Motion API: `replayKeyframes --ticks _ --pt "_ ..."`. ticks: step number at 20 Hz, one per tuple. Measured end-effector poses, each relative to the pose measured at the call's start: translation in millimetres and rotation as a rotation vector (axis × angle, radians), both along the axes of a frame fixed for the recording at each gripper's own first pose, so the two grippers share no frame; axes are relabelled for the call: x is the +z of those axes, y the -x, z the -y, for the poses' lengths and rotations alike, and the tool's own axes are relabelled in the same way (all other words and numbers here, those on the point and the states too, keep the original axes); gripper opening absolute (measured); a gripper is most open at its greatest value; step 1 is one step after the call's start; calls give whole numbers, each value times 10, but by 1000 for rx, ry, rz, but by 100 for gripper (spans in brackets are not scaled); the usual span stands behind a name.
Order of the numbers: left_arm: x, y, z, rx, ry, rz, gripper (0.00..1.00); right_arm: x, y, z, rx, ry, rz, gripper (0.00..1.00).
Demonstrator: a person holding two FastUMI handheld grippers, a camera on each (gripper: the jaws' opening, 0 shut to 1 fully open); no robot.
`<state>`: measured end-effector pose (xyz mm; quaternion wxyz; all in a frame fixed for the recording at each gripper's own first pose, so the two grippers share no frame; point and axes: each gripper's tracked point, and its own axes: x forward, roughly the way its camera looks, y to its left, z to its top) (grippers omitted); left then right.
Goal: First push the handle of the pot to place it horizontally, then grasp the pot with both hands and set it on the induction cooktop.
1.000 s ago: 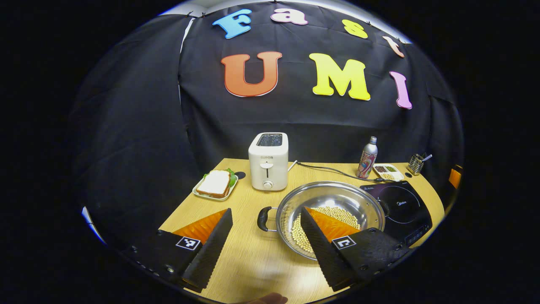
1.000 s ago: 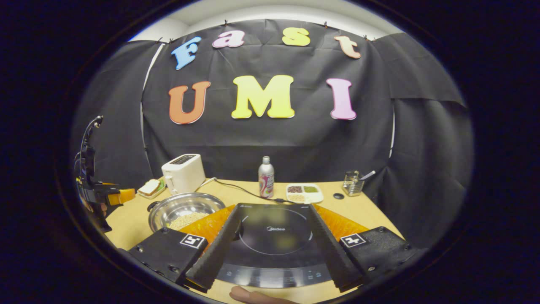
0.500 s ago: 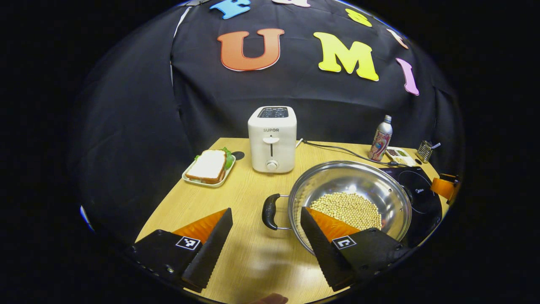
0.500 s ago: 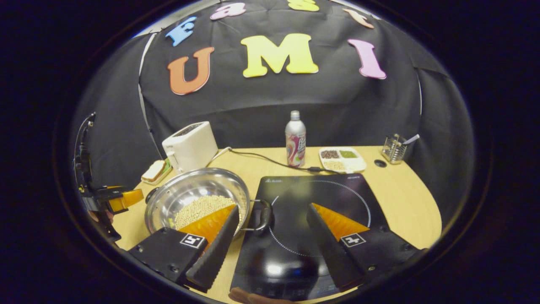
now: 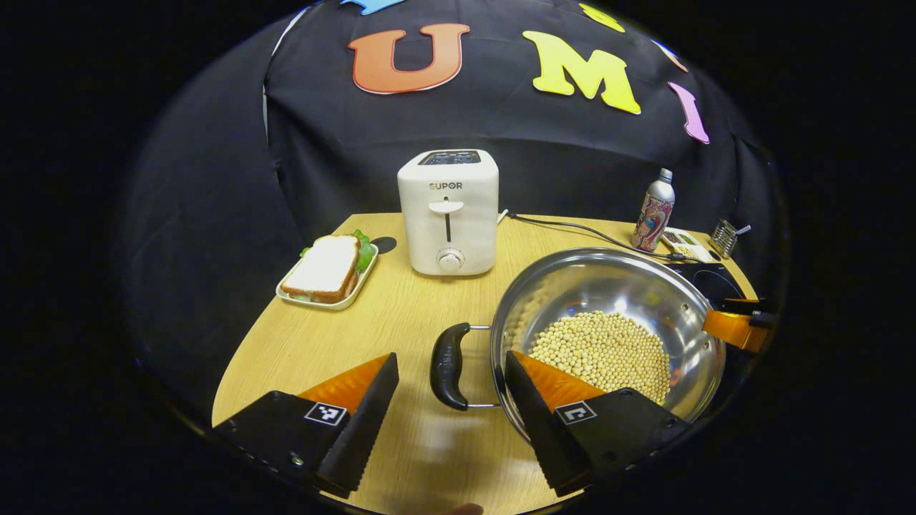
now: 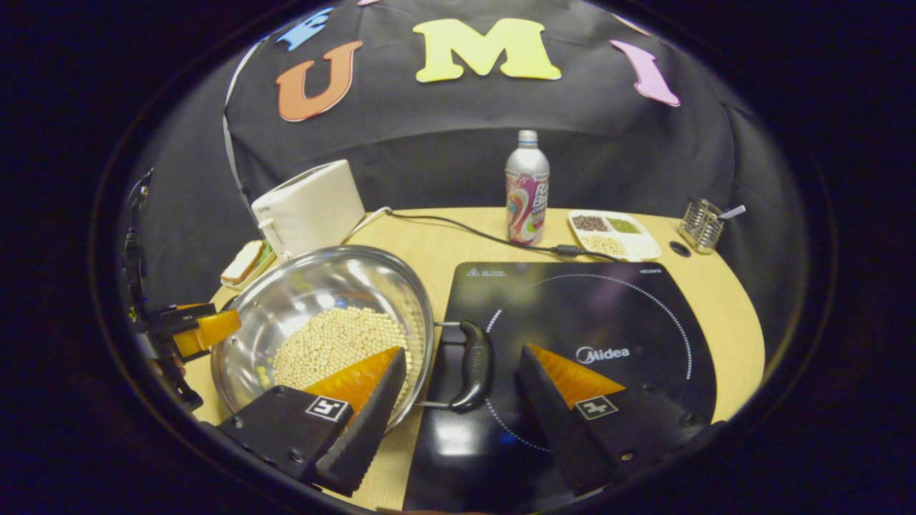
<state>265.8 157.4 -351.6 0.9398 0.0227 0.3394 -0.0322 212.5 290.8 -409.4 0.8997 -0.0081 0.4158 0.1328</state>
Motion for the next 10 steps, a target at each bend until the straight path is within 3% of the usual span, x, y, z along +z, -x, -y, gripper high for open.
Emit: replayKeyframes --ticks 2,3,4,5,7,9,10 --pt "-51 -23 33 -24 -8 -10 86 4 -65 -30 -2 9 33 85" --pt "-53 -36 66 -36 -11 -10 82 10 -55 -30 -6 19 42 87" --pt "-78 -75 94 -44 -11 -6 90 -44 -82 -45 -7 35 37 81" --pt "-92 -83 127 -44 -13 -7 73 -36 -73 -46 2 54 64 75" --pt "-95 -123 139 -35 -22 4 65 -77 -70 -28 71 161 96 78" --pt "-97 -131 115 -29 -26 6 65 -106 -53 -52 72 173 98 82" --pt "-94 -141 138 -31 -27 4 55 -97 -49 -51 76 176 96 82"
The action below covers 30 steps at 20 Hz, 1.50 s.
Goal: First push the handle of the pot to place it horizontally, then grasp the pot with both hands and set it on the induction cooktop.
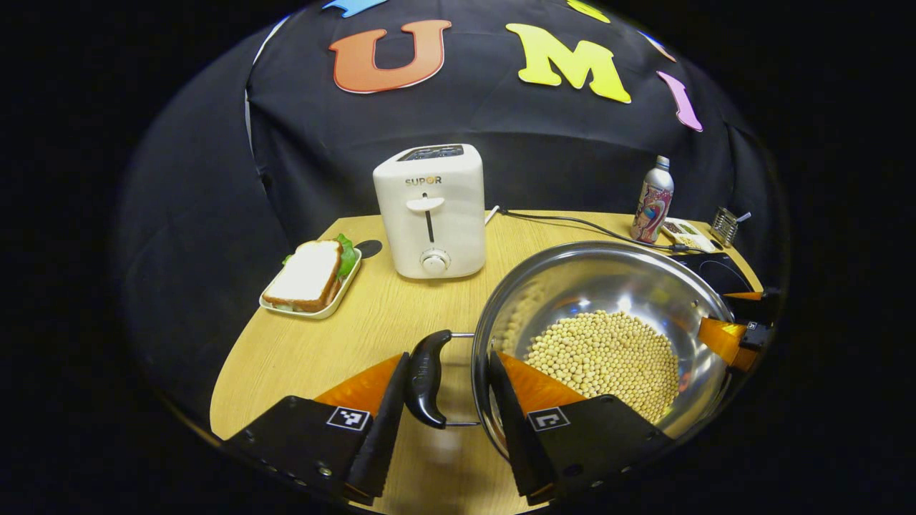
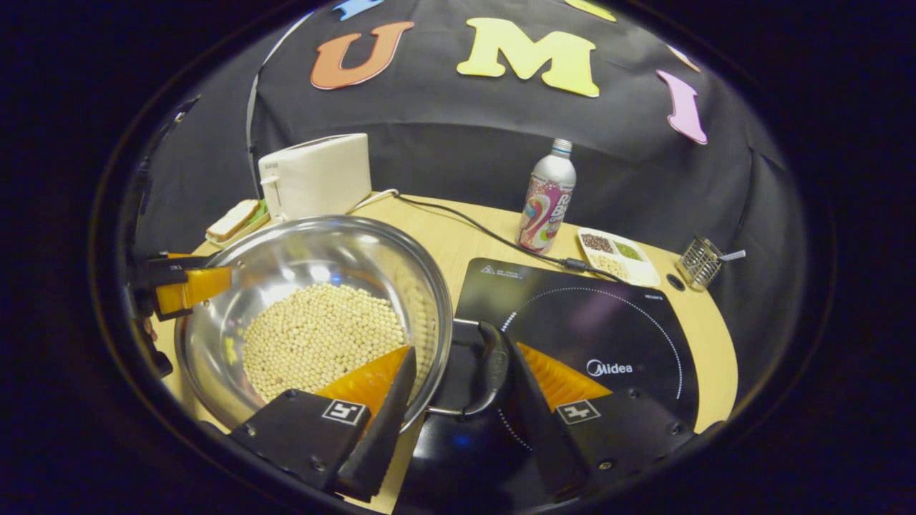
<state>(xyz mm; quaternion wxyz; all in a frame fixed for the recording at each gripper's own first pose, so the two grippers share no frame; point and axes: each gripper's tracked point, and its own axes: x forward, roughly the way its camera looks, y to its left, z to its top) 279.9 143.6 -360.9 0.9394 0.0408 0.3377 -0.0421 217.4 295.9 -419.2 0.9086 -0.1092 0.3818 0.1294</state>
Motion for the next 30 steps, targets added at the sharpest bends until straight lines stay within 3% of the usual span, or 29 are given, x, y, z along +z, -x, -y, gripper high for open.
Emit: replayKeyframes --ticks 1,3,5,6,7,8,11,18,30 --pt "0 9 8 -2 2 -5 65 -9 -9 7 4 4 -1 80" --pt "-13 33 -7 6 2 -16 62 -13 -21 11 -8 10 -3 82" --pt "17 56 -35 11 -9 -20 62 -6 -50 15 -37 11 -11 77" --pt "18 65 -33 11 -14 -24 61 3 -62 5 -45 4 -19 68" --pt "31 68 -35 15 -7 -24 61 13 -55 4 -52 -6 -25 68" --pt "29 76 -22 20 0 -34 58 32 -44 -2 -53 -13 -29 62" --pt "61 103 -21 35 -4 -45 57 69 17 -21 -50 -28 -45 59" --pt "554 260 -123 66 -15 8 57 548 37 -58 -10 -87 -3 59" --pt "1757 720 342 93 -8 95 57 1739 127 559 34 -153 78 58"
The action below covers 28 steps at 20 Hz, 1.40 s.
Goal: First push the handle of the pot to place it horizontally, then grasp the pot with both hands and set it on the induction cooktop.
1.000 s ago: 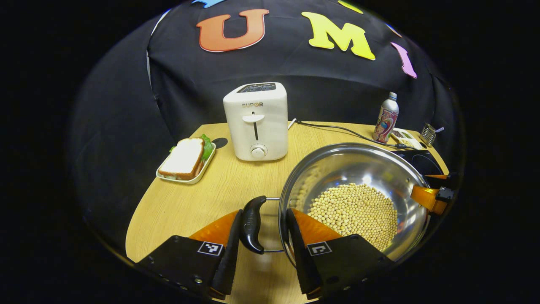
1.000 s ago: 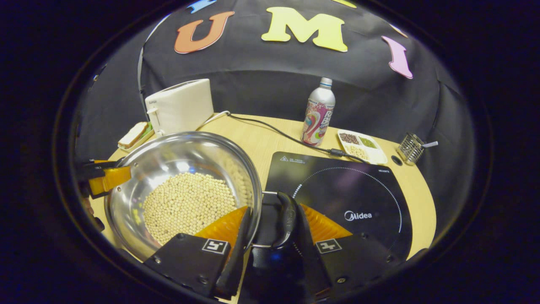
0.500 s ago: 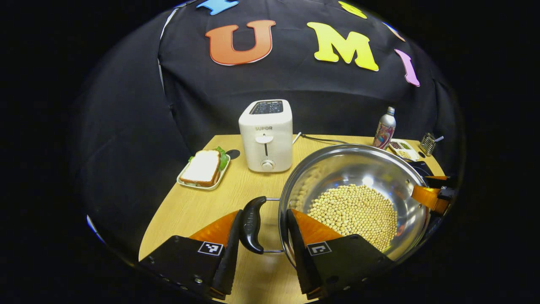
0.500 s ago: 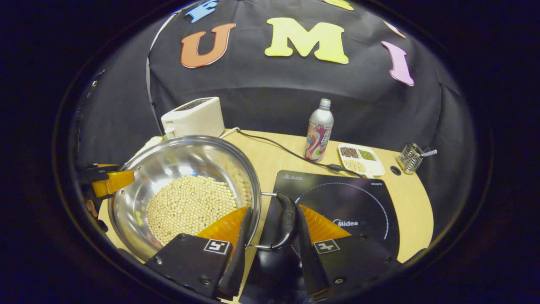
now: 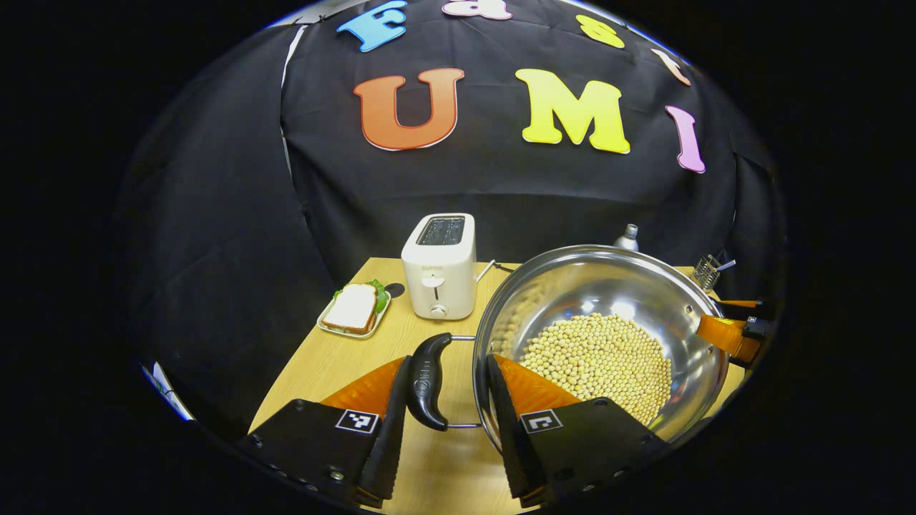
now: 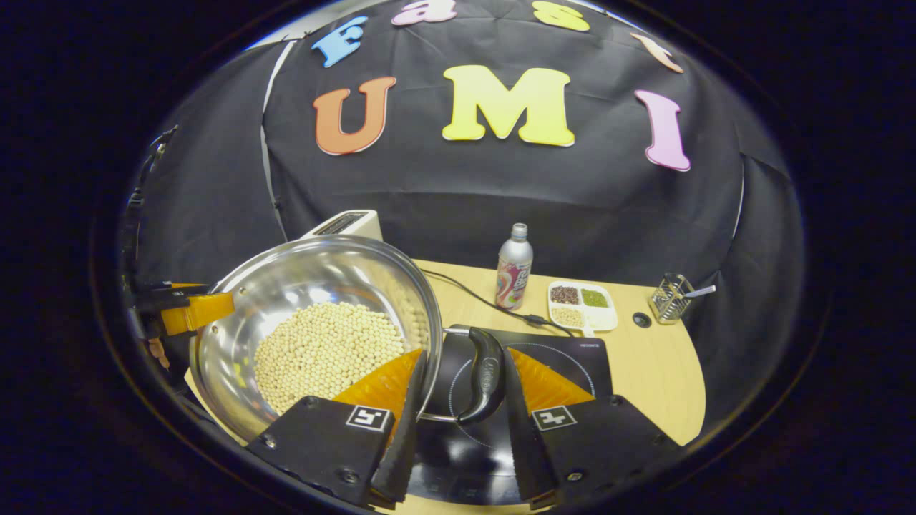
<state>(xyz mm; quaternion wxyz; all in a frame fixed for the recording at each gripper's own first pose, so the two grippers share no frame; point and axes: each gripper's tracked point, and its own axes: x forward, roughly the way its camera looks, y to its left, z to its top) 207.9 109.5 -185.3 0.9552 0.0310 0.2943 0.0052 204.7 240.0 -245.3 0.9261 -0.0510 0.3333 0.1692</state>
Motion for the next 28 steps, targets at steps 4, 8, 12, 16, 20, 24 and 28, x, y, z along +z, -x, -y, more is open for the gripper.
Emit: replayKeyframes --ticks 4,8,12,16,20,24,28 --pt "205 -16 482 -42 4 32 57 235 -72 470 -45 -38 0 56" --pt "269 -107 933 -85 13 42 57 300 -168 923 -73 -29 12 55" --pt "163 -208 1422 -130 43 30 57 307 -310 1372 -118 -9 22 55" --pt "-15 -344 1754 -163 55 16 57 191 -405 1690 -152 9 22 55" --pt "-189 -449 1997 -175 61 -1 57 0 -520 1883 -177 12 7 55" --pt "-457 -550 2133 -181 63 -34 57 -283 -655 1997 -196 2 -30 58" --pt "-710 -577 2270 -172 63 -68 57 -622 -721 2072 -210 6 -81 55"
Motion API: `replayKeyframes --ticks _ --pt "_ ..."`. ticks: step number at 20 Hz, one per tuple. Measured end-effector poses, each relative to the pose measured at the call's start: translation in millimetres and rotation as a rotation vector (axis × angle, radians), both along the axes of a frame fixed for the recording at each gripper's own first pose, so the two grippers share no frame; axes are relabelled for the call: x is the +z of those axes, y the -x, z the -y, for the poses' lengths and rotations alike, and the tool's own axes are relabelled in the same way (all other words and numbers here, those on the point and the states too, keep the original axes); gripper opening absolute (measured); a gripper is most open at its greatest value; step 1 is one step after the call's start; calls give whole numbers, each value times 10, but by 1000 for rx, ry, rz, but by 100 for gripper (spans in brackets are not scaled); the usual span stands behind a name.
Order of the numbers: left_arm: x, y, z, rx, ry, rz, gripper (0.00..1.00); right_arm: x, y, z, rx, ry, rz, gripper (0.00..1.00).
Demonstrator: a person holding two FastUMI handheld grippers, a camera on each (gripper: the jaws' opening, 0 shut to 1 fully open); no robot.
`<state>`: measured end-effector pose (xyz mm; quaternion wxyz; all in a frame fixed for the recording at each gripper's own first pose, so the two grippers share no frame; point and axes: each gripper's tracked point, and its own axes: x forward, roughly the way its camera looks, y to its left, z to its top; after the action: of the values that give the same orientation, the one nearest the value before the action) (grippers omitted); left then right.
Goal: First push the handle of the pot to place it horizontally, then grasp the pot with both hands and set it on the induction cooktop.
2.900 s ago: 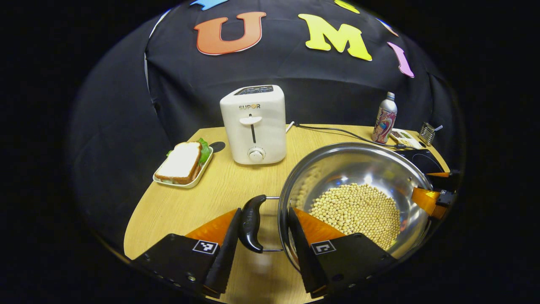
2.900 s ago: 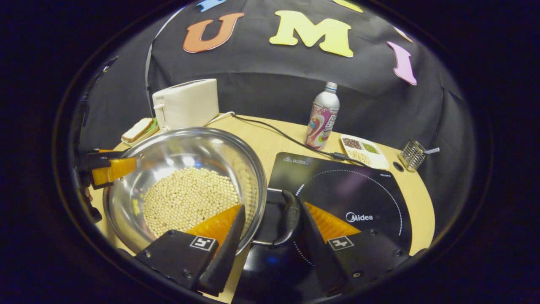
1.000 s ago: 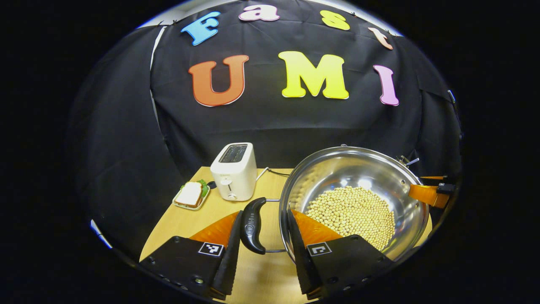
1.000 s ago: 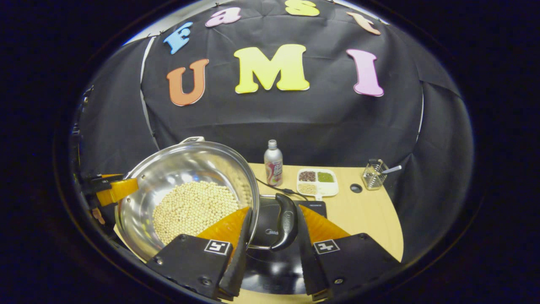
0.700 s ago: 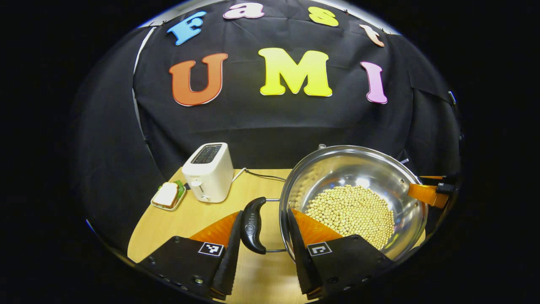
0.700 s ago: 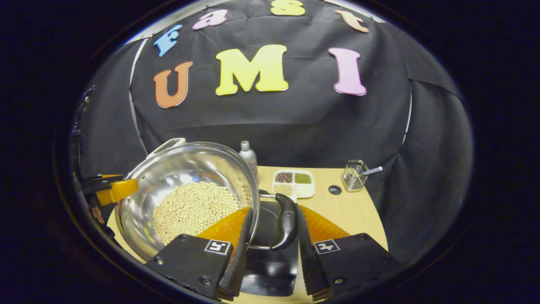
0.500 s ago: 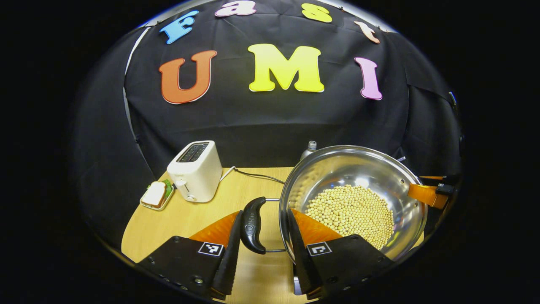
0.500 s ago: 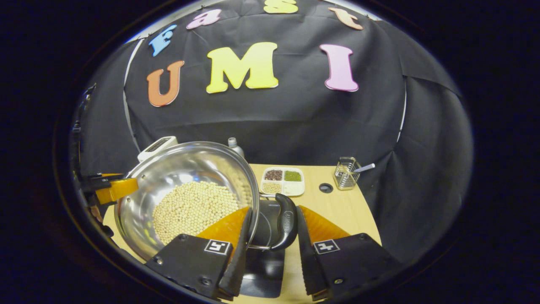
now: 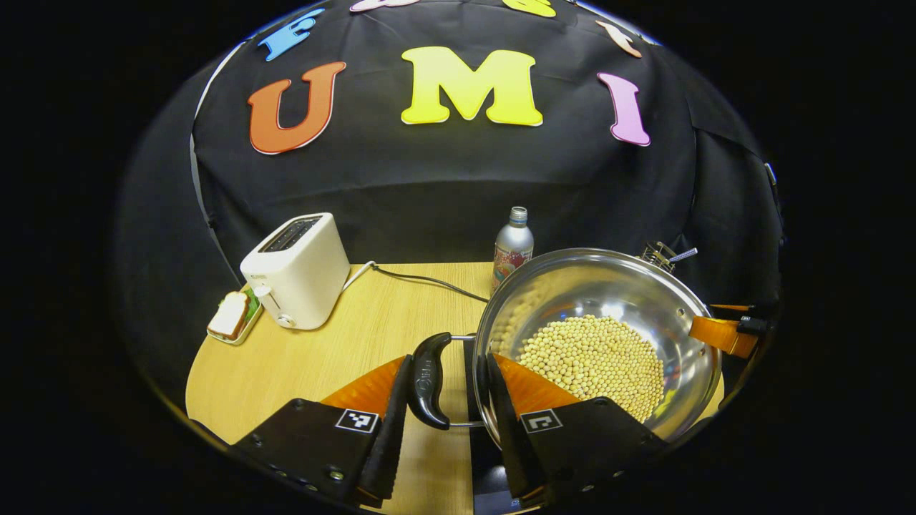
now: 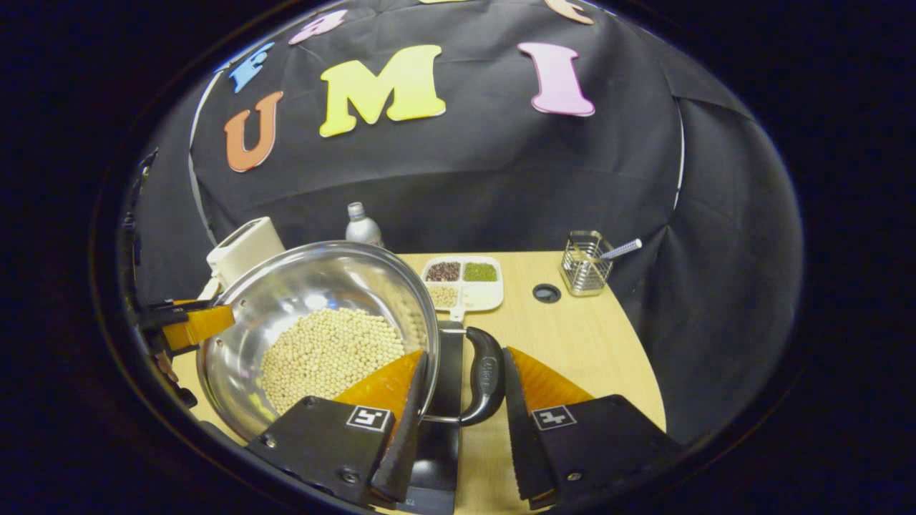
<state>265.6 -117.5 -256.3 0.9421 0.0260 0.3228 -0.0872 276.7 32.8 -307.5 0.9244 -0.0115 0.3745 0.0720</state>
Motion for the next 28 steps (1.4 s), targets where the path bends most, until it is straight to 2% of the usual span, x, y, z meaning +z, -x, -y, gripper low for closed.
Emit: replayKeyframes --ticks 4,7,8,11,20,24,26,27,28 --pt "-218 -62 92 -14 -7 -8 57 -183 -40 98 -18 15 -8 58" --pt "-433 -103 131 -7 -26 -21 57 -353 -24 83 -33 1 -19 55" --pt "-373 -102 131 -9 -25 5 57 -376 -56 53 -39 10 17 58" --pt "-399 -137 111 -3 -7 60 58 -383 -75 64 -28 33 23 58" --pt "-438 -105 99 -5 4 101 59 -381 -118 64 -20 12 54 60" --pt "-441 -85 71 -3 4 85 66 -344 -125 101 -47 24 79 66" --pt "-328 -98 -42 21 -32 120 82 -275 -177 109 -85 14 131 71" --pt "-262 -73 -65 21 -36 137 92 -241 -156 118 -81 14 153 77" --pt "-216 -63 -50 19 -27 150 92 -207 -125 125 -76 17 164 88"
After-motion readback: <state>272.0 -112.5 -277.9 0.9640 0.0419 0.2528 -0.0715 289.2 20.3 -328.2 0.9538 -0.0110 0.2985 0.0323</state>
